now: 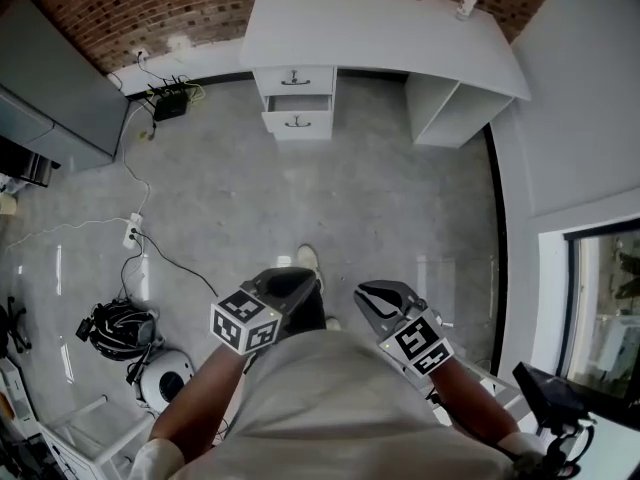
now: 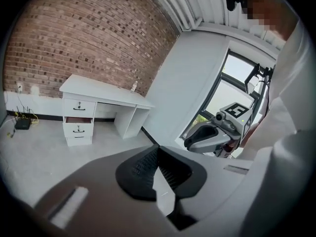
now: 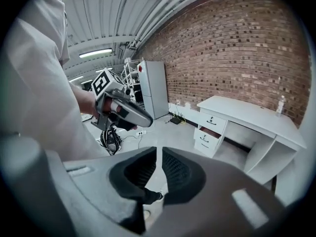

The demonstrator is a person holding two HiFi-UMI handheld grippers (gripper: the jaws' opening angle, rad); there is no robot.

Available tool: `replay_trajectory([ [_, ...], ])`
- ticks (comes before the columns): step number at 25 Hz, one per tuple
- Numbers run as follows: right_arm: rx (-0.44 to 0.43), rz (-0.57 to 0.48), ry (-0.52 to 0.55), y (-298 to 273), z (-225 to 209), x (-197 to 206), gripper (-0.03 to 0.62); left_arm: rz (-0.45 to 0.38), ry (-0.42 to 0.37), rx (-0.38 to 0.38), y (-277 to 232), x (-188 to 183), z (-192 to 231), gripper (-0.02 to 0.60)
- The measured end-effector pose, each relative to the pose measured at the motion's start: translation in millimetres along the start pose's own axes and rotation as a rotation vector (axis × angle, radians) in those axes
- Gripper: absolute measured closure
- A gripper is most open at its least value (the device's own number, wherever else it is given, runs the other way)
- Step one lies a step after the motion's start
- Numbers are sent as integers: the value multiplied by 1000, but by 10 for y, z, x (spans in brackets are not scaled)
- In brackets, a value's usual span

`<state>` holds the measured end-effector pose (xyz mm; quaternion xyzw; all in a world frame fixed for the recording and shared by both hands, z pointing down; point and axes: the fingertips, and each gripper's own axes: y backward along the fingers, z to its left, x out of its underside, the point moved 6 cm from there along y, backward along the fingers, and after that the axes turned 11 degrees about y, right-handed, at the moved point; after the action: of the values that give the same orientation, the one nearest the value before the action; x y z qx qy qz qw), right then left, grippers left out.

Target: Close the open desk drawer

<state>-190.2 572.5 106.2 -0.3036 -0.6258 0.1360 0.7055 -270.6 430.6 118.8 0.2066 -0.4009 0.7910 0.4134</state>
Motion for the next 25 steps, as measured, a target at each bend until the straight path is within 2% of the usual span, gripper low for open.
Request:
replay_trajectory([
  [7,18,25,55,-568,-1034,-642,569,-22,35,47,-417,-854,782,570],
  [10,7,22,81,-878,-1377,-908,569,-37,78,60,-476,-1119,1138,563],
  [17,-77,31,160,-1423,-1918,-1312,569,-156,300,74,-628,-1426,1836,551],
  [25,-243,107,247,-2204,-2838,-1382,570,-302,528,19,-1166,-1621,2763,551],
])
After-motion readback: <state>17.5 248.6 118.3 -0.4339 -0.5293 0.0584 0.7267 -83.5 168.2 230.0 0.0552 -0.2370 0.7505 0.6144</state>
